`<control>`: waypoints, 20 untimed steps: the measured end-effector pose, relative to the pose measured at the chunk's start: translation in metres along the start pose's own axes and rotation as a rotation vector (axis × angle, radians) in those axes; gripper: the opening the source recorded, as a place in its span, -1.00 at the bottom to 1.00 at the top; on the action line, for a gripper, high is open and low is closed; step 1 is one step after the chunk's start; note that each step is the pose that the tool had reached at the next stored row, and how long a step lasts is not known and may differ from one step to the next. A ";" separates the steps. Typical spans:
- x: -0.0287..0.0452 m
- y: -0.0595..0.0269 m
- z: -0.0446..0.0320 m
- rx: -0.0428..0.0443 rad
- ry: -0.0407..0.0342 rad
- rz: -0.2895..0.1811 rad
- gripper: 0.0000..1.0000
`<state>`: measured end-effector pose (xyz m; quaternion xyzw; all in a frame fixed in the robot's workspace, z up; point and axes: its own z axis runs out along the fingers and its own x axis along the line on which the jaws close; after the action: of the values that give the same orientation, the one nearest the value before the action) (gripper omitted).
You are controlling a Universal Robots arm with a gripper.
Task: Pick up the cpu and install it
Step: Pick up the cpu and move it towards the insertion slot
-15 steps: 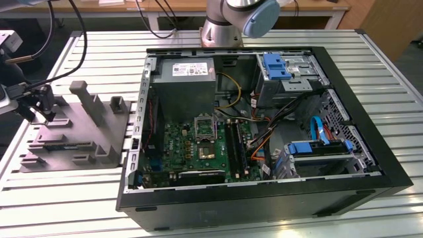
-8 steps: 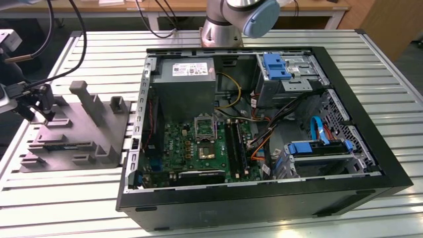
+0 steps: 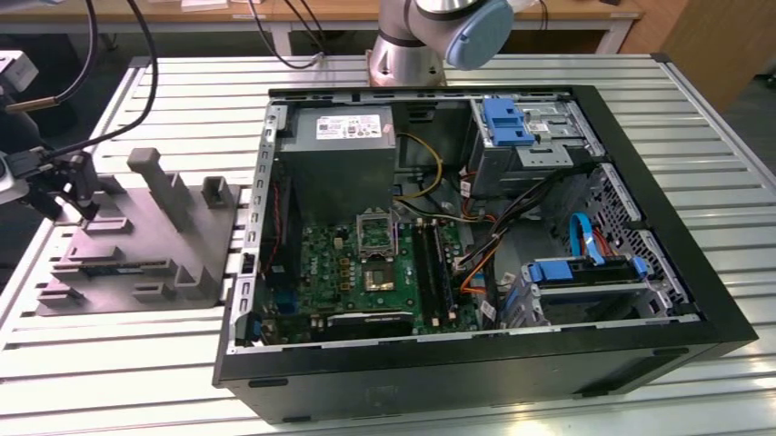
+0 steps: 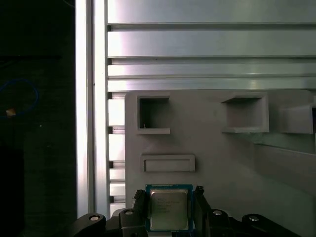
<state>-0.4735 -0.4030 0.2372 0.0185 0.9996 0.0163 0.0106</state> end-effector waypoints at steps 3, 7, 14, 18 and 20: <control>0.0000 0.0000 -0.0017 0.0000 0.0000 0.000 -0.06; -0.0001 0.0001 -0.0038 0.0000 0.0000 0.000 -0.06; -0.0001 0.0002 -0.0073 0.0000 0.0001 0.000 -0.06; -0.0002 0.0003 -0.0091 0.0000 0.0000 0.000 -0.06; -0.0002 0.0003 -0.0101 0.0000 0.0000 0.000 -0.06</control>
<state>-0.4735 -0.4030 0.2473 0.0185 0.9996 0.0163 0.0106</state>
